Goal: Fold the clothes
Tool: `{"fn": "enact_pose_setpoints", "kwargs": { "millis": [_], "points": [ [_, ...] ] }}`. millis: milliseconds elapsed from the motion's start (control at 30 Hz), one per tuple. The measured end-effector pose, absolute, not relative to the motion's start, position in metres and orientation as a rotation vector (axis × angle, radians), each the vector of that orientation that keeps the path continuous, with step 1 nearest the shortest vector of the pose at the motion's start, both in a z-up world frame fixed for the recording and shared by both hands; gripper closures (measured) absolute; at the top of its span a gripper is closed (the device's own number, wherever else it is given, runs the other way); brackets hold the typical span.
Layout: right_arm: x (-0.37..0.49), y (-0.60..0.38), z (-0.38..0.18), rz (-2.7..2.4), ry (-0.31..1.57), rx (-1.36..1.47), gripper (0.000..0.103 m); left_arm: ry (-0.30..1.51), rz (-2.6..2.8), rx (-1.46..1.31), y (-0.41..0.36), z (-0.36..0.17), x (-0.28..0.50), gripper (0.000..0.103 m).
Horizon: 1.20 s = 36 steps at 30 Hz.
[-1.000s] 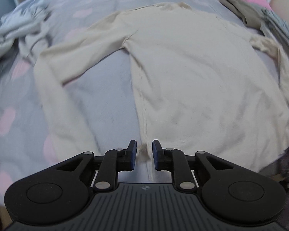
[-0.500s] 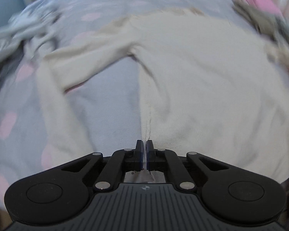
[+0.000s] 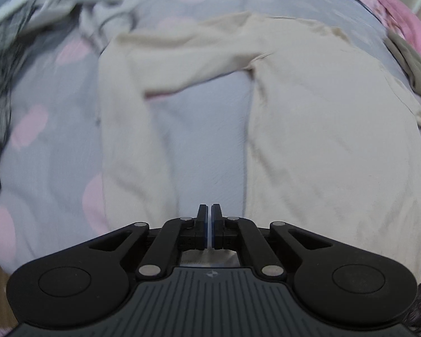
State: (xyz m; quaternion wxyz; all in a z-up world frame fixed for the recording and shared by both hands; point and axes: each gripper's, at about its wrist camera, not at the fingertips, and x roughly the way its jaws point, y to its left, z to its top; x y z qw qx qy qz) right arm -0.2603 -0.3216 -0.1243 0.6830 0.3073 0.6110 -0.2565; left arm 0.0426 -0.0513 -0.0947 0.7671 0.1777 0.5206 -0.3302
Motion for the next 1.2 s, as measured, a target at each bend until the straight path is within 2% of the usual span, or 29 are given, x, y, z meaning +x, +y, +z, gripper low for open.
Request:
{"fn": "enact_pose_setpoints", "kwargs": {
  "millis": [33,67,233,367,433,633,667,700,733,867,1000,1200],
  "points": [
    [-0.259,-0.323,-0.117,-0.583,1.354,0.669,0.075,1.103,-0.732,0.403,-0.058,-0.092,0.043,0.103],
    [-0.258,-0.326,-0.109,-0.59,1.336,0.644,0.075,1.074,-0.748,0.422,-0.066,-0.089,0.044,0.103],
    [-0.243,-0.348,-0.084,-0.622,1.265,0.586,0.074,0.923,-0.821,0.526,-0.103,-0.081,0.043,0.087],
    [-0.221,-0.366,-0.082,-0.636,1.22,0.595,0.072,0.894,-0.874,0.541,-0.13,-0.093,0.048,0.081],
    [-0.235,-0.394,-0.096,-0.647,1.194,0.608,0.072,0.882,-0.891,0.549,-0.139,-0.1,0.048,0.078],
    [-0.223,-0.395,-0.108,-0.644,1.107,0.629,0.071,0.892,-0.885,0.582,-0.153,-0.118,0.053,0.079],
    [-0.224,-0.389,-0.112,-0.653,1.102,0.625,0.071,0.908,-0.889,0.573,-0.155,-0.12,0.055,0.085],
    [-0.225,-0.387,-0.112,-0.669,1.1,0.624,0.071,0.928,-0.889,0.562,-0.157,-0.122,0.057,0.098],
    [-0.227,-0.385,-0.115,-0.684,1.1,0.626,0.071,0.945,-0.885,0.548,-0.158,-0.122,0.059,0.099],
    [-0.238,-0.388,-0.133,-0.732,1.099,0.653,0.071,0.982,-0.828,0.409,-0.146,-0.108,0.069,0.1],
    [-0.248,-0.399,-0.134,-0.774,1.074,0.659,0.071,1.12,-0.739,0.235,-0.122,-0.114,0.102,0.1],
    [-0.26,-0.419,-0.127,-0.807,0.971,0.728,0.072,1.122,-0.754,0.235,-0.129,-0.117,0.103,0.097]
  ]
}}
